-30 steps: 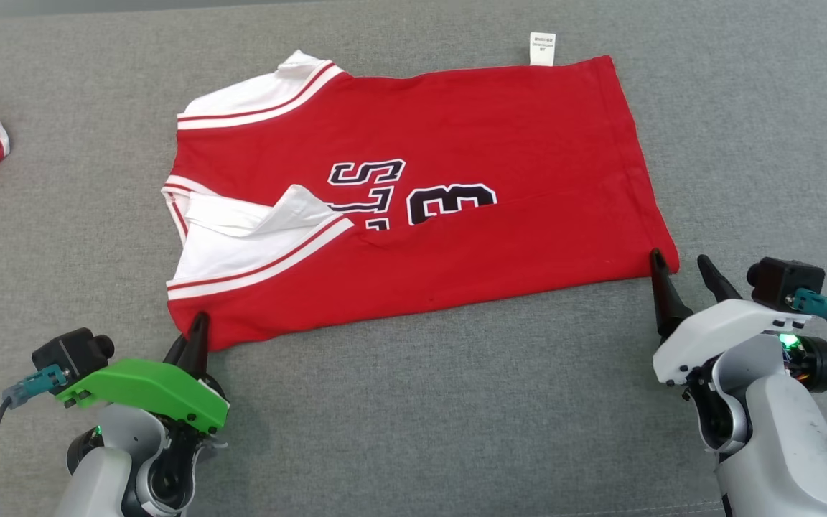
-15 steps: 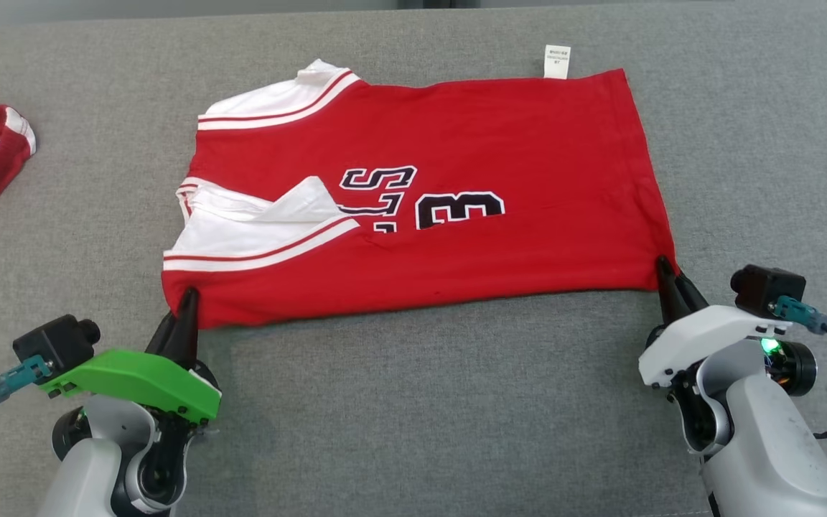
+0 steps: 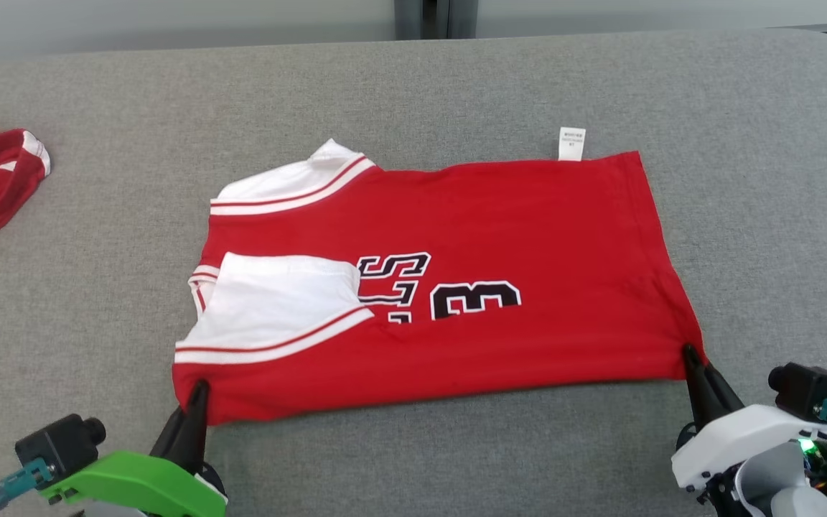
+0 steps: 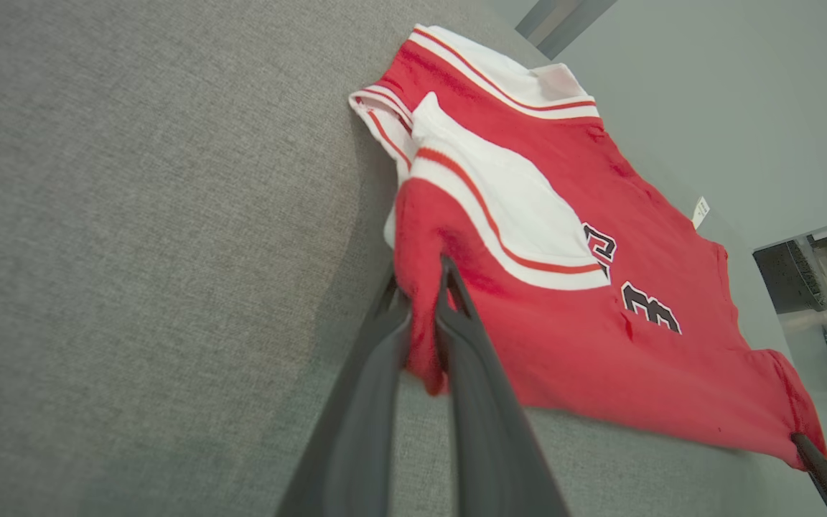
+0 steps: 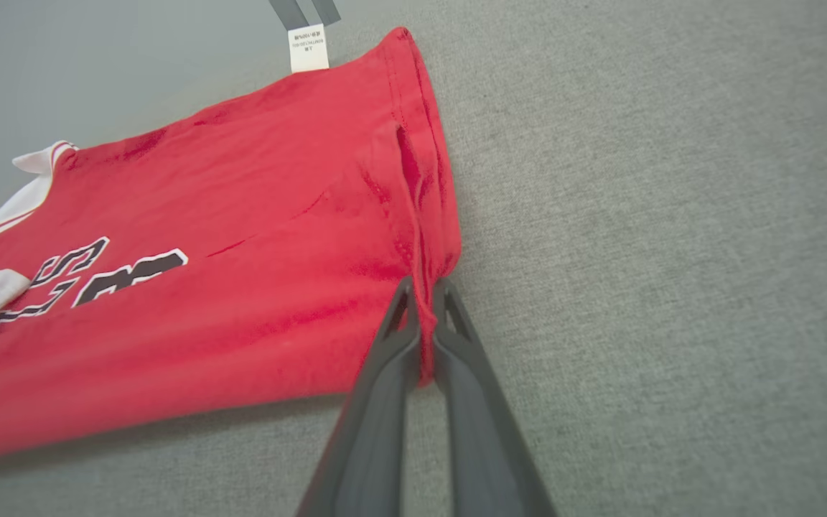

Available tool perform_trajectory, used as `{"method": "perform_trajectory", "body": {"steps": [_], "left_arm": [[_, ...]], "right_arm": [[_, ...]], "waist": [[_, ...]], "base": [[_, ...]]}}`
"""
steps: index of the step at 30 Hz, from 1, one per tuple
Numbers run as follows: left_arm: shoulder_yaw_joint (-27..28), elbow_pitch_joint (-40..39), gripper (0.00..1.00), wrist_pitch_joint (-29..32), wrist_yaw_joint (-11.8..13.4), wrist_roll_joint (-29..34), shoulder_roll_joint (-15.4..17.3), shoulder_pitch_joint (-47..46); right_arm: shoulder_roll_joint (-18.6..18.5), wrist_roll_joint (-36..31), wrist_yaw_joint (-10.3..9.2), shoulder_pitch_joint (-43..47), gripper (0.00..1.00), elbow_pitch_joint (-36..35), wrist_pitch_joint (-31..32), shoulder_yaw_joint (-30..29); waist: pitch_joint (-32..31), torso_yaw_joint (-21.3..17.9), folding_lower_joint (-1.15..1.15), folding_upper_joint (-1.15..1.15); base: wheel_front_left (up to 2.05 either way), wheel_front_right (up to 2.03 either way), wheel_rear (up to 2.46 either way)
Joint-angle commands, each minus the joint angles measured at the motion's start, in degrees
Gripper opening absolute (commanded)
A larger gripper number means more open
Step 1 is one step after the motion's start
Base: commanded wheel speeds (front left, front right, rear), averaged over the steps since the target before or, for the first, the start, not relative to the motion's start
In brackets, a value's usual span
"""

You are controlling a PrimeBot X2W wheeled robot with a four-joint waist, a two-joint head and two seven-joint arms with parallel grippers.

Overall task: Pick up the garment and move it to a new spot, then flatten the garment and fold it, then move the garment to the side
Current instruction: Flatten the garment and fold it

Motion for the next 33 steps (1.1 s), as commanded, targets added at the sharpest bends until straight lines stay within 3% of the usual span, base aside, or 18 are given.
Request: {"method": "perform_trajectory", "body": {"steps": [1, 8, 9, 10, 11, 12, 24, 33], "left_arm": [[0.0, 0.0, 0.0, 0.0, 0.5, -0.3, 0.0, 1.5], [-1.5, 5.9, 0.0, -1.1, 0.7, -0.3, -2.2, 3.3], [-1.6, 6.7, 0.0, -1.4, 0.6, 0.1, -2.3, 3.0], [-1.8, 7.6, 0.2, -1.7, 0.4, 0.2, -2.4, 2.6], [-1.9, 8.4, 0.69, -2.0, 0.1, 0.2, -2.6, 2.2], [-1.9, 8.9, 1.0, -2.2, 0.0, 0.3, -2.6, 1.9], [-2.2, 9.4, 1.0, -2.5, -0.3, 3.9, 0.8, -2.3], [-4.9, 9.2, 1.0, 3.0, -1.2, 8.4, 5.3, -15.2]], "right_arm": [[-0.3, 0.5, -0.08, 1.7, 0.0, -0.8, 0.5, -0.2], [-0.3, 0.7, -0.08, 4.9, 0.0, 0.3, 0.7, 0.2], [-0.2, 0.5, -0.08, 4.7, 0.15, 0.7, 0.4, 0.2], [-0.3, 0.6, -0.08, 4.4, 0.45, 1.3, 0.1, 0.1], [-0.3, 0.3, -0.08, 4.2, 1.0, 1.8, -0.3, 0.1], [-0.3, 0.0, -0.08, 4.1, 1.0, 2.2, -0.5, 0.1], [-0.2, -2.3, -0.08, 2.8, 1.0, 3.0, -2.7, -0.8], [-0.2, -5.6, -0.08, -0.8, 1.0, -1.4, -0.7, 0.0]], "waist": [[-0.4, 0.1, 0.0, 0.0], [-1.0, -0.2, 0.0, 0.0], [-1.1, -0.2, 0.0, 0.0], [-1.1, -0.2, 0.0, 0.0], [-1.2, -0.3, 0.0, 0.0], [-1.3, -0.3, 0.0, 0.0], [-3.2, -0.7, 0.0, 0.0], [-1.9, -1.4, 0.0, 0.0]], "base": [[0.0, 0.0, 0.0], [0.0, 0.0, 0.0], [0.0, 0.0, 0.0], [0.0, 0.0, 0.0], [0.0, 0.0, 0.0], [0.0, 0.0, 0.0], [0.0, 0.0, 0.0], [0.0, 0.0, 0.0]]}}
